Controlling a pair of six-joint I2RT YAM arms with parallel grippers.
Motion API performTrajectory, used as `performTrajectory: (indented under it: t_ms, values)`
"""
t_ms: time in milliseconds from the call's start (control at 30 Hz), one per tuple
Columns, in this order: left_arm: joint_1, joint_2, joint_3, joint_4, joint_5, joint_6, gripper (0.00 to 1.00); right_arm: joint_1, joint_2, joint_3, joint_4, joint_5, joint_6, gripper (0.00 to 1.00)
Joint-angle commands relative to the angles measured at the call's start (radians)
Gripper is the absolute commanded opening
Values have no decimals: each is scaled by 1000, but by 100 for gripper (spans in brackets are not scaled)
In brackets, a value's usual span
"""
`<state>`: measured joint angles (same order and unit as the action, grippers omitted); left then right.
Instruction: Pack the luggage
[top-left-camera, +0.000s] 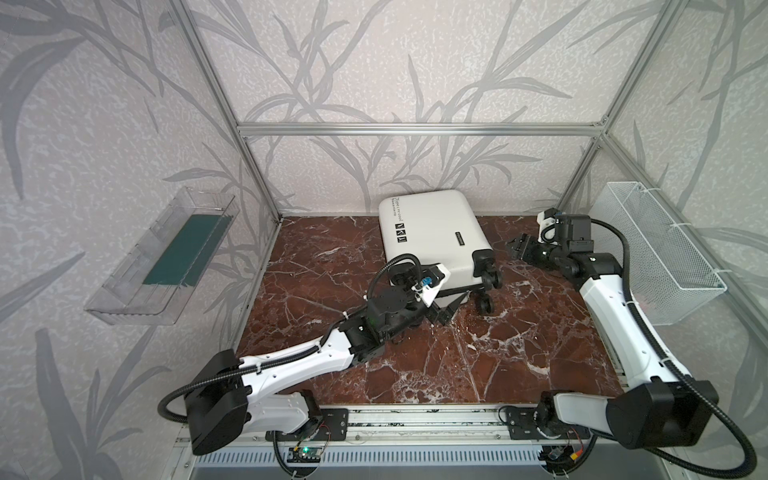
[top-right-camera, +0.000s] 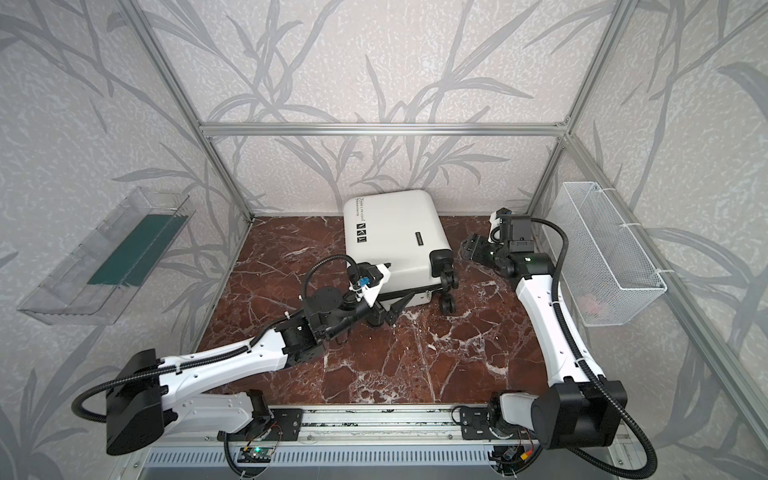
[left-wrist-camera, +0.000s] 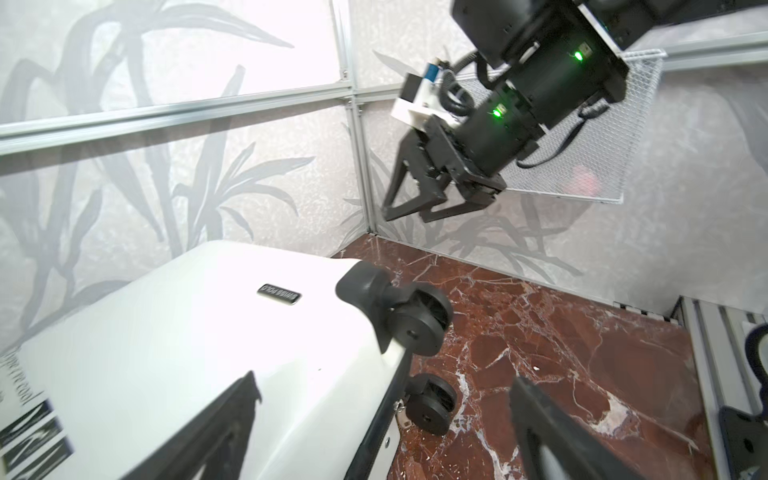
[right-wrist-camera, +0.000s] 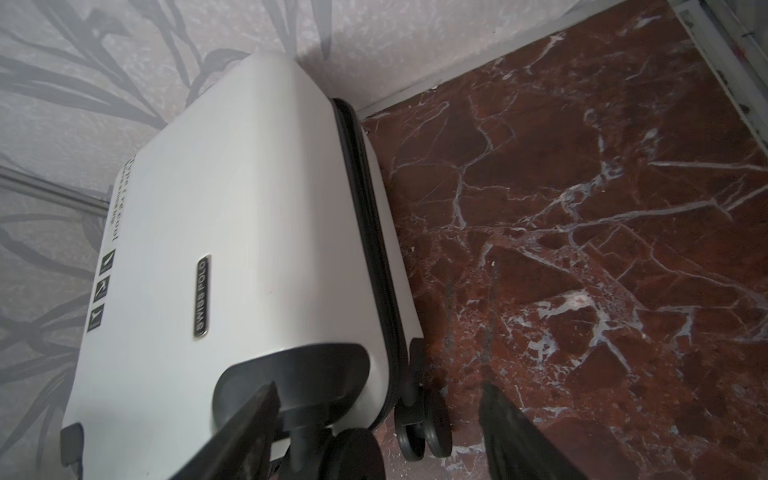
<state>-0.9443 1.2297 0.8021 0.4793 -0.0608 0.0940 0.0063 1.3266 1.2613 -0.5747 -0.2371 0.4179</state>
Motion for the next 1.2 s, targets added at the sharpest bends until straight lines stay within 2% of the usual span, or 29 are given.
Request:
performTrajectory:
  t_ms: [0,133,300,467,600,800,1167]
  values:
    - [88,-31,52,-125,-83,-64,99,-38,80,13,38,-25,27,76]
    - [237,-26,115,-243,-156,-238,99,-48,184,33,58,-27,24,75]
    - [429,-4,199,-437,-75,-406,99,-48,301,49,80,-46,43,74]
    - [551,27,246,-533,26,-459,99,-42,405,32,109,-108,54,72]
    - [604,51,274,-584,85,-476,99,-28,414,-37,153,-144,59,69]
    - [649,80,303,-615,156,-476,99,30,341,-165,222,-163,67,66]
    - [677,160,406,-653,247,-458,99,273,238,-333,335,-102,118,62]
